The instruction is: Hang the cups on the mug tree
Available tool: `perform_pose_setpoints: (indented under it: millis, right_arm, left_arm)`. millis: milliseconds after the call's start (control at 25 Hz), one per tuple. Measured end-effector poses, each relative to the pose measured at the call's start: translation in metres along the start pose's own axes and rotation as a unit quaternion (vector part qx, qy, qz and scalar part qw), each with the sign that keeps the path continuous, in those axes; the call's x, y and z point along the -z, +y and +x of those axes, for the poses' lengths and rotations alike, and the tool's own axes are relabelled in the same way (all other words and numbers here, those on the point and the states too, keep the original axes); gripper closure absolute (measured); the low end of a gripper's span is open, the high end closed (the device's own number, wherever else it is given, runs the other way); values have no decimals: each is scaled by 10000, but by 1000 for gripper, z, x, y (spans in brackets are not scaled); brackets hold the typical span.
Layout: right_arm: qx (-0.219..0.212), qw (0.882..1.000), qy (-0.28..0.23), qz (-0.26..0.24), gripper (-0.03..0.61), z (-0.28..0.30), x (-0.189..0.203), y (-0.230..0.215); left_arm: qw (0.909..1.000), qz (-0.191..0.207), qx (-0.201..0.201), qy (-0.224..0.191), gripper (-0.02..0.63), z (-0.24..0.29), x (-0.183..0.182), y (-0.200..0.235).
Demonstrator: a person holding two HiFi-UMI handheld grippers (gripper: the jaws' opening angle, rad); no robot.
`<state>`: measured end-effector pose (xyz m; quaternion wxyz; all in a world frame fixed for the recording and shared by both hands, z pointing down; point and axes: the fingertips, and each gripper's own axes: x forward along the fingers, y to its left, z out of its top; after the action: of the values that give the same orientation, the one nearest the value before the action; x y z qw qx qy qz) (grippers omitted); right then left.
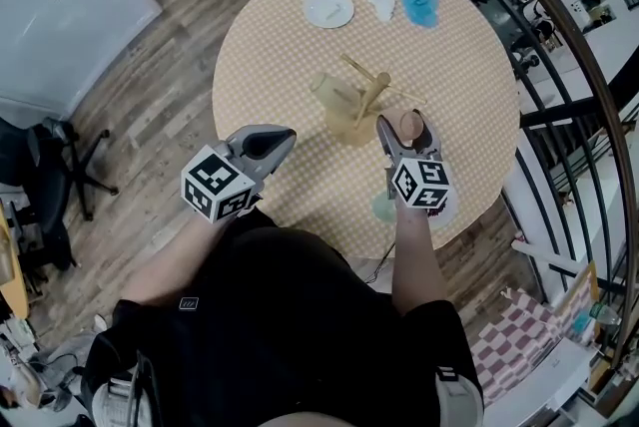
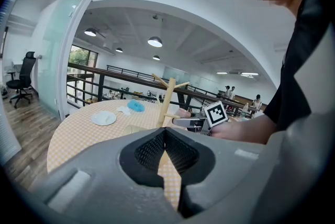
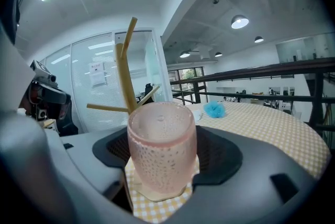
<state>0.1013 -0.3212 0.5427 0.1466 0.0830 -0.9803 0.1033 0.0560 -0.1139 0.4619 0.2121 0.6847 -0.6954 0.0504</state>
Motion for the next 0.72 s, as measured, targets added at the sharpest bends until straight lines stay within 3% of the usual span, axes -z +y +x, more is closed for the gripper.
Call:
perform_pose_setpoints:
  millis: [520, 720]
  right_arm:
    - [110, 9977, 541, -382, 221, 5, 22, -6]
    - [15, 9969, 737, -275, 221, 9, 30, -6]
  left_arm:
    - [9999, -66, 25, 81, 607, -1, 8, 6]
    - [9999, -116, -15, 103, 607, -1, 11, 10]
